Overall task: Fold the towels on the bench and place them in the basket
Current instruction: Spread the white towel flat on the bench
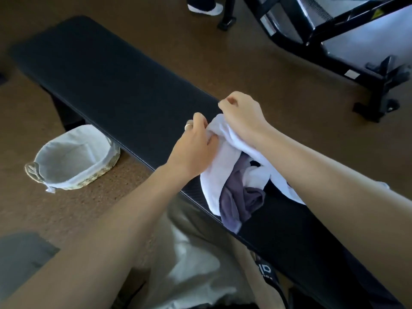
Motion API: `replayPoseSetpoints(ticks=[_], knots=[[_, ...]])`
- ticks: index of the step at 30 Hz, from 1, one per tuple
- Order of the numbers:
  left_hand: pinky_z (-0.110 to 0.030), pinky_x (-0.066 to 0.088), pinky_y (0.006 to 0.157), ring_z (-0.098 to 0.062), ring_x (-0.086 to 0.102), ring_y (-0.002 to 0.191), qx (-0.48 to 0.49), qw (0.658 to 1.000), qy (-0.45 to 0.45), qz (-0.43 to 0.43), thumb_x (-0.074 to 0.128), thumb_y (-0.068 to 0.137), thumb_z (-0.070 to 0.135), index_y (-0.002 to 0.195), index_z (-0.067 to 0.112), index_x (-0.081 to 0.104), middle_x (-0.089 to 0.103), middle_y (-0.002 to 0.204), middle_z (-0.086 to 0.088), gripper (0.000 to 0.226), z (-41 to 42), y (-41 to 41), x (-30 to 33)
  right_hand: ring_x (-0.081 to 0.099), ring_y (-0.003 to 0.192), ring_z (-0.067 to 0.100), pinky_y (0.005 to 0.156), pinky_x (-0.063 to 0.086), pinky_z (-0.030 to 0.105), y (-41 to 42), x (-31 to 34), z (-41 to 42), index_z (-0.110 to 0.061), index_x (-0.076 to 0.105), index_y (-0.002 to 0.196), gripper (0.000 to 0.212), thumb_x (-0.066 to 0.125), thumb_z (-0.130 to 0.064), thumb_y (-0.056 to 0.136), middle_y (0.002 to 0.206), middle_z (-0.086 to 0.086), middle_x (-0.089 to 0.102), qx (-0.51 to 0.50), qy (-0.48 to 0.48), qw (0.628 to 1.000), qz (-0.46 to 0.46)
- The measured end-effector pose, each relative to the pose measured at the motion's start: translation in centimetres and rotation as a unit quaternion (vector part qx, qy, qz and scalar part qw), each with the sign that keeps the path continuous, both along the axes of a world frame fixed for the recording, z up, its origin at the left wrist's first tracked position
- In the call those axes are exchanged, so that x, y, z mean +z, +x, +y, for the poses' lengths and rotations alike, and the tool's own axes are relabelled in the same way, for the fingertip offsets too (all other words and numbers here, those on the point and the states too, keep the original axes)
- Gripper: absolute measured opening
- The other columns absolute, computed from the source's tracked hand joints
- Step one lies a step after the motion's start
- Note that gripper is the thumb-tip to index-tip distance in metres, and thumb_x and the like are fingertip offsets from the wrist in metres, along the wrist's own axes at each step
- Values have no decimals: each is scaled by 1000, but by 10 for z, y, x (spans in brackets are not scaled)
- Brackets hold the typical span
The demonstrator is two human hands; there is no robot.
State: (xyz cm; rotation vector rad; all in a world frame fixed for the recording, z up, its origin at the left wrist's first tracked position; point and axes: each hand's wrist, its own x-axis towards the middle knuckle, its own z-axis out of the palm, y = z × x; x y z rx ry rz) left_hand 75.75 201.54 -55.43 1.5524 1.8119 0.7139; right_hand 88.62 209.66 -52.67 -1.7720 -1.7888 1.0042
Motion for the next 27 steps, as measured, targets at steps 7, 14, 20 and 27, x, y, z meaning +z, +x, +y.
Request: replayPoseSetpoints(ticks=[7, 14, 20, 27], knots=[[-35, 38, 77, -27, 48, 96, -126, 935, 126, 307, 54, 88, 66, 101, 13, 53, 49, 104, -5, 55, -37, 25, 19, 47, 72, 15, 58, 33, 31, 29, 20, -16, -16, 52, 92, 23, 35, -28, 101, 88, -1, 54, -3, -47, 996, -70], [-33, 36, 63, -24, 49, 74, -33, 996, 52, 65, 44, 100, 22, 79, 13, 41, 48, 78, 0, 22, -43, 17, 19, 57, 97, 22, 72, 39, 32, 29, 32, -53, -17, 56, 126, 38, 32, -37, 105, 113, 3, 60, 11, -27, 998, -62], [-30, 44, 65, -20, 56, 80, -17, 999, -13, -37, 55, 95, 28, 97, 9, 55, 66, 95, -3, 19, -62, -5, 20, 56, 104, 25, 75, 45, 33, 38, 32, -71, -17, 57, 123, 39, 56, -38, 90, 115, 3, 59, 37, -34, 986, -162], [-31, 47, 83, -18, 57, 105, -72, 997, -3, -9, 71, 87, 36, 131, 23, 45, 55, 120, -2, 53, -66, 4, 39, 60, 88, 28, 66, 45, 36, 43, 42, -78, -18, 55, 73, 9, 55, -17, 82, 88, 1, 64, 38, 106, 973, -200]])
